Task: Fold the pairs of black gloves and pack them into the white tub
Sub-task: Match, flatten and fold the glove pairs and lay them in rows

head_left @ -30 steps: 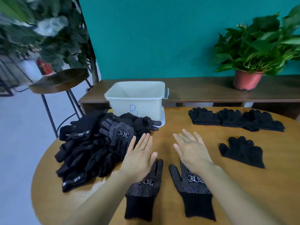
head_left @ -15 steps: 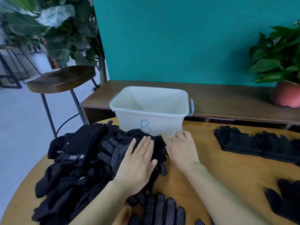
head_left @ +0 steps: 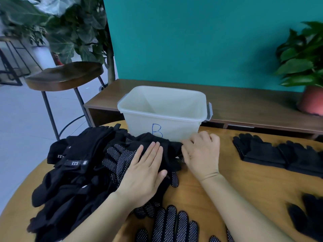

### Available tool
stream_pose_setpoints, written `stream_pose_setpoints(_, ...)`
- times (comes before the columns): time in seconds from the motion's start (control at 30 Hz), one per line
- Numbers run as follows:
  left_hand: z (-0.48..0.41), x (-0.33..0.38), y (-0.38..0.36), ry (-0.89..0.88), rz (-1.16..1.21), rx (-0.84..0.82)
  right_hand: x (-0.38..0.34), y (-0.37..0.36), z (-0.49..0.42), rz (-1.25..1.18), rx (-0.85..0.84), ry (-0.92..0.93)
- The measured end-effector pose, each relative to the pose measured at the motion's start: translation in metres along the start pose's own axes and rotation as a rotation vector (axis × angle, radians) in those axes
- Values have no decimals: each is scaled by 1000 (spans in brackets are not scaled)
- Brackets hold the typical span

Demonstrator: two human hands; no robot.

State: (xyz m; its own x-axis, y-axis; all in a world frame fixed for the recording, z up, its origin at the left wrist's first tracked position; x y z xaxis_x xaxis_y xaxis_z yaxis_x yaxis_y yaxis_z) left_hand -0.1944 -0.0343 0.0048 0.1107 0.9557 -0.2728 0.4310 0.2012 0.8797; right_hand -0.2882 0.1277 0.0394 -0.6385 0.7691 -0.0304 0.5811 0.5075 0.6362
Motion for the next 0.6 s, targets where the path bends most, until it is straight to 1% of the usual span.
stream_pose_setpoints(0.1,0,1,7,12,1,15,7,31,-10,-39,97,-54)
stream_pose_setpoints(0.23,-3,5,29,29,21,-11,8,77,-31,-65,154,-87)
stream_pose_setpoints(0.37,-8,15,72,76,108,-84,-7,123,-50,-141,145,-127)
stream_pose_setpoints(0.43,-9,24,94,119,153,-55,-15,145,-54,-200,142,-166)
stream_pose_setpoints(0.47,-8,27,106,139,171,6,-18,155,-54,-233,138,-184)
stream_pose_setpoints(0.53,-5,32,128,186,247,220,-23,173,-49,-313,111,-218)
stream_pose_setpoints(0.57,-4,32,140,224,301,338,-24,181,-45,-351,91,-241)
stream_pose_setpoints(0.6,-2,29,151,274,399,399,-23,189,-40,-388,57,-276)
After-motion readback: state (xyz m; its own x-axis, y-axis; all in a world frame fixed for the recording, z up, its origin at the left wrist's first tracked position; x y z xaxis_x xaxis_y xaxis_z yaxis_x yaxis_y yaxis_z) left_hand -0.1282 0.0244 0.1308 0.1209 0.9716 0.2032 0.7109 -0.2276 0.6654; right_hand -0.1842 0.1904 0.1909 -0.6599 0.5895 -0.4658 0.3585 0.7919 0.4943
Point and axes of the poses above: each hand's wrist, its own z-axis away from the middle knuckle, its own y-axis out of the back of the hand, x = y × z, the point moved 3 cm from there along -z, towards the middle knuckle, and after that the axes turned 12 degrees about -z, right-handed, at the moved point
